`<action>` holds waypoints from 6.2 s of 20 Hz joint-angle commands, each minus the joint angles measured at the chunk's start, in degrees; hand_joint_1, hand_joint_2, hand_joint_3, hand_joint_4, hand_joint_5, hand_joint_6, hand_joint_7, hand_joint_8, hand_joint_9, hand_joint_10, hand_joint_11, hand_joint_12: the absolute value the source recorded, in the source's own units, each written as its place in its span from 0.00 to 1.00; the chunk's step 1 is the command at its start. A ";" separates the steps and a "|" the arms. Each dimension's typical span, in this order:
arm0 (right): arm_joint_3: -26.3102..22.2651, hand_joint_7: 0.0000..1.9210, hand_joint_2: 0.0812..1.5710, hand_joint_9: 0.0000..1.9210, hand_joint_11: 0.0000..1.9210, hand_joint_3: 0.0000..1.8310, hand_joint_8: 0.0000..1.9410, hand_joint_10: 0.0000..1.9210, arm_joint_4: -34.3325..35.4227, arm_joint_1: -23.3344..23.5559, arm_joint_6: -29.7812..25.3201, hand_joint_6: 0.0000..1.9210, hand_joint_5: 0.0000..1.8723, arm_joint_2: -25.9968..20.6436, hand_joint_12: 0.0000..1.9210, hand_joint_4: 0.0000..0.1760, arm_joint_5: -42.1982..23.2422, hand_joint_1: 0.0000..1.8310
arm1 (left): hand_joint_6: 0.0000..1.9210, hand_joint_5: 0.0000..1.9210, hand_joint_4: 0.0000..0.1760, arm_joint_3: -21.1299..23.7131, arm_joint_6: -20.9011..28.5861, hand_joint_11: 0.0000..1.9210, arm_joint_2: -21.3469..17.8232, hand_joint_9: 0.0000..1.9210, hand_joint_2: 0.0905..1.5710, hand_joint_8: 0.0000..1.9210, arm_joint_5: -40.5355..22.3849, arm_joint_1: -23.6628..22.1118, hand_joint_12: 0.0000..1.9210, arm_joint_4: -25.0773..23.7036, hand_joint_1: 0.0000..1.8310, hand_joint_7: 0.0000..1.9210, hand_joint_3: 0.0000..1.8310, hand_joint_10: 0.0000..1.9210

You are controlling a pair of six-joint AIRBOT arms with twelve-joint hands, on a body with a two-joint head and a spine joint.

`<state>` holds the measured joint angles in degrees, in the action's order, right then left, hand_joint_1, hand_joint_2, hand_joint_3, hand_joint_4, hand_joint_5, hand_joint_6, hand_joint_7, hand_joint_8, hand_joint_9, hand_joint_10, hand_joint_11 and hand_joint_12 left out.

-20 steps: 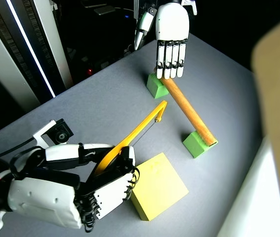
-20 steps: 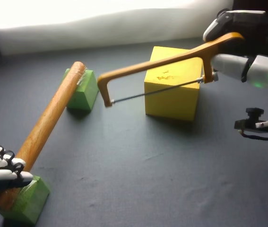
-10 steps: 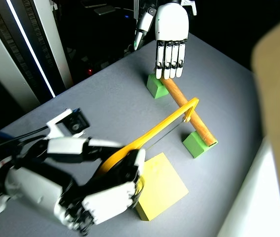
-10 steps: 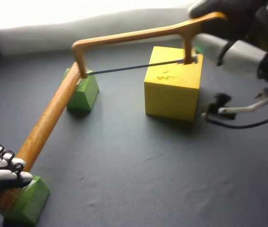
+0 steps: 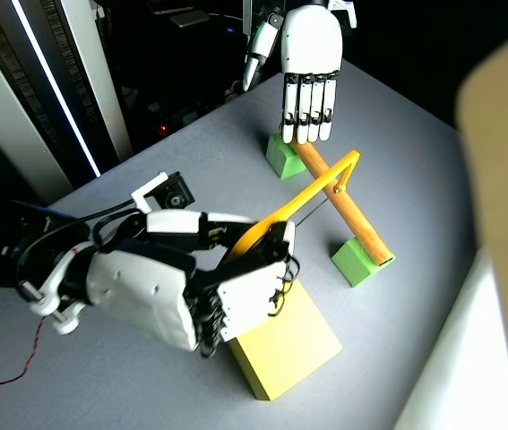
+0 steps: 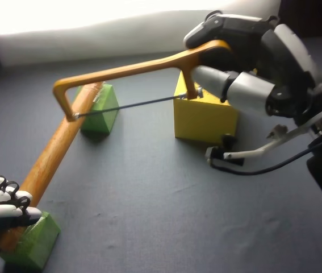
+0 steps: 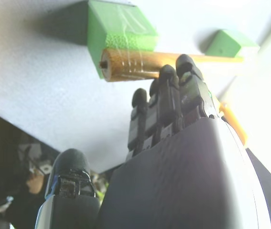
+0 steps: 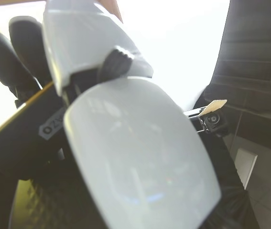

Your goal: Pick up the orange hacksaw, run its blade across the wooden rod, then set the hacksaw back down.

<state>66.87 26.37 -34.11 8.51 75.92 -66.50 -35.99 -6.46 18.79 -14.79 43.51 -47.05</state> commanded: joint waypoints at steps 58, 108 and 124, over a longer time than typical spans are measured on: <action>3.53 0.50 0.69 0.53 0.45 0.00 0.54 0.63 17.72 8.86 29.07 0.46 0.47 22.28 0.66 0.00 -0.44 0.75 | 0.00 0.07 0.00 -0.48 -0.22 0.00 -0.02 0.04 0.78 0.00 -1.91 -0.64 0.07 0.81 0.00 0.04 0.00 0.00; -18.42 0.49 0.71 0.51 0.43 0.00 0.57 0.67 20.22 -7.63 20.39 0.48 0.45 -0.46 0.68 0.00 -22.44 0.75 | 0.00 0.08 0.00 -0.74 -0.22 0.00 0.13 0.02 0.78 0.00 -1.91 -0.83 0.00 0.81 0.00 0.03 0.00 0.00; -18.42 0.45 0.76 0.47 0.32 0.00 0.13 0.14 21.18 -14.05 16.63 0.67 0.41 1.90 0.61 0.00 -27.39 0.58 | 0.00 0.09 0.00 -2.83 -2.31 0.02 0.80 0.03 0.78 0.00 -7.32 -0.61 0.01 0.75 0.00 0.05 0.00 0.00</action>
<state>48.58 52.66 -48.16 26.48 78.02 -87.61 -38.72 -8.64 19.79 -18.74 43.59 -47.31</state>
